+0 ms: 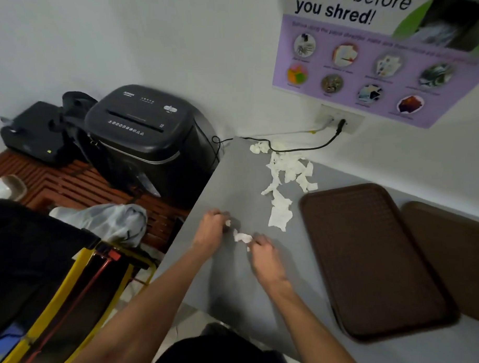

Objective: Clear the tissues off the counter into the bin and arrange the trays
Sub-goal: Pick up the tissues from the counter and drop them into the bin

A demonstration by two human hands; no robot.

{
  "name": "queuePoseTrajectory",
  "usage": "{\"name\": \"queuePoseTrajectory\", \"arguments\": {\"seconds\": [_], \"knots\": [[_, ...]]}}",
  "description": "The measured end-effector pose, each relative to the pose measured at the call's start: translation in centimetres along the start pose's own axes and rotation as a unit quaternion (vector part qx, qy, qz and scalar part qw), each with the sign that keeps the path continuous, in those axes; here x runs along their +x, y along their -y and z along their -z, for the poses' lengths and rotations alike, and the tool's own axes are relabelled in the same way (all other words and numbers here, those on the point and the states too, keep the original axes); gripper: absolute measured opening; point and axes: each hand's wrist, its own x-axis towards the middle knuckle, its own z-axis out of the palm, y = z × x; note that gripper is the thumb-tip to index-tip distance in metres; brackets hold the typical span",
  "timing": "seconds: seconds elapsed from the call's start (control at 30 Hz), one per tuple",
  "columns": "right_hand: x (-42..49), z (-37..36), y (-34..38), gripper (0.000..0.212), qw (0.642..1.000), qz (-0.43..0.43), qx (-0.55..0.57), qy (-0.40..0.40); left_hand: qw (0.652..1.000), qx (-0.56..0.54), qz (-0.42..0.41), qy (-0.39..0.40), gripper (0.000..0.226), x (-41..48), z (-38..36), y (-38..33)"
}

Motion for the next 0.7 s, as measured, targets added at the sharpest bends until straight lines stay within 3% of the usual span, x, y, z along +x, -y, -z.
{"name": "queuePoseTrajectory", "arguments": {"seconds": [0.13, 0.23, 0.27, 0.37, 0.5, 0.7], "knots": [[-1.1, -0.3, -2.9, 0.044, 0.996, -0.076, 0.037, -0.019, 1.000, -0.020, 0.012, -0.001, 0.030, -0.8, 1.4, -1.9], [-2.7, 0.4, -4.5, 0.025, 0.982, -0.146, 0.117, -0.036, 0.997, -0.062, 0.023, -0.029, 0.024, -1.9, 1.9, -3.9], [-3.6, 0.6, -5.2, 0.030, 0.975, -0.160, 0.145, -0.053, 0.996, -0.076, 0.031, -0.037, 0.023, -2.4, 2.0, -4.7], [-7.0, 2.6, -6.4, 0.021, 0.955, -0.170, 0.218, -0.104, 0.992, -0.114, 0.026, -0.050, 0.024, -4.8, 2.3, -8.4], [-13.0, 5.2, -9.5, 0.026, 0.922, -0.182, 0.269, -0.210, 0.987, -0.150, -0.005, -0.061, 0.020, -8.6, 1.7, -13.9], [-23.7, 10.0, -15.0, 0.013, 0.870, -0.222, 0.357, -0.257, 0.976, -0.205, -0.052, -0.058, 0.011, -15.2, -0.9, -24.3]]}}
